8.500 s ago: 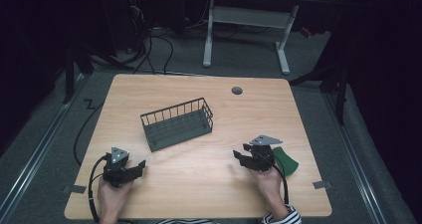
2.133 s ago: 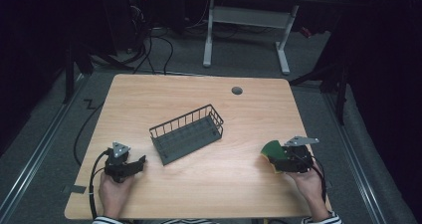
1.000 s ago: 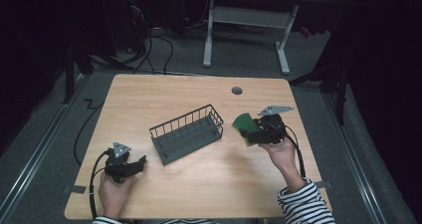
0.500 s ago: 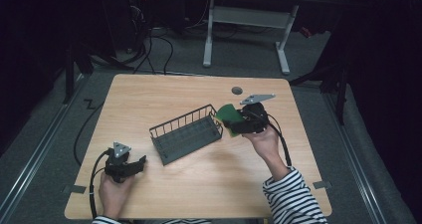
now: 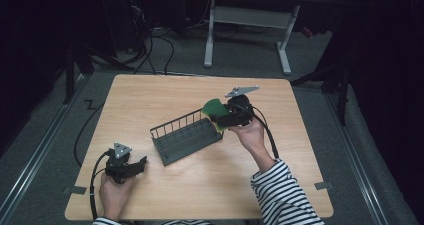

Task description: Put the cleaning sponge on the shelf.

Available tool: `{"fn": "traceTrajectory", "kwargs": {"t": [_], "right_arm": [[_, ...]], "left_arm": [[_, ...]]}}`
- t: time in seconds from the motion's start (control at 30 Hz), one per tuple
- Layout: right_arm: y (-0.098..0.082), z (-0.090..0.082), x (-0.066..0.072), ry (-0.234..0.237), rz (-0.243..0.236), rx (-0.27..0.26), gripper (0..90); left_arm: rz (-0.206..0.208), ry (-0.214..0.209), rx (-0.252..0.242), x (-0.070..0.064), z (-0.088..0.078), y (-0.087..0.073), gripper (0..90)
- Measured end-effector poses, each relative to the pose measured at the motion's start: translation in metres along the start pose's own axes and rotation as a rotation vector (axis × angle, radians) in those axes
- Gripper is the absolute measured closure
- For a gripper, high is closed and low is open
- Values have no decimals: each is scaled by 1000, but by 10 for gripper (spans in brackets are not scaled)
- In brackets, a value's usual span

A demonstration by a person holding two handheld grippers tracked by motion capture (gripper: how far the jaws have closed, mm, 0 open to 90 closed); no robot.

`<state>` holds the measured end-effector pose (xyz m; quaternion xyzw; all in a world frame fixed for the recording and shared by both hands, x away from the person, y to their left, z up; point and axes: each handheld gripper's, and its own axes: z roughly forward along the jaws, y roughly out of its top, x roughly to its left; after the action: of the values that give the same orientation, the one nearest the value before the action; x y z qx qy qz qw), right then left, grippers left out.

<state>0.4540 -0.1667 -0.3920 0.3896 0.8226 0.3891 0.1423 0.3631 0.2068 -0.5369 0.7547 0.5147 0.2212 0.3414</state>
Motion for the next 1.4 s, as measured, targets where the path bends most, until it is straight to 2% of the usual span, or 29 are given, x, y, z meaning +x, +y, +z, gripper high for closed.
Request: {"fn": "traceTrajectory", "kwargs": {"t": [0.33, 0.57, 0.73, 0.93, 1.2, 1.4], "right_arm": [[13, 18, 7, 19, 0, 15, 304], [20, 33, 12, 16, 1, 23, 303], [21, 44, 15, 7, -12, 42, 303], [22, 52, 18, -3, 1, 54, 302], [20, 63, 22, -24, -28, 86, 300], [16, 68, 22, -20, -28, 102, 298]], "left_arm": [[0, 0, 0, 0, 0, 0, 293], [0, -1, 0, 0, 0, 0, 293], [0, -1, -1, 0, 0, 0, 292], [-1, -3, -1, 0, 0, 0, 290], [-3, -5, -3, 1, 0, 0, 290], [-2, -4, -2, 0, 0, 0, 290]]}}
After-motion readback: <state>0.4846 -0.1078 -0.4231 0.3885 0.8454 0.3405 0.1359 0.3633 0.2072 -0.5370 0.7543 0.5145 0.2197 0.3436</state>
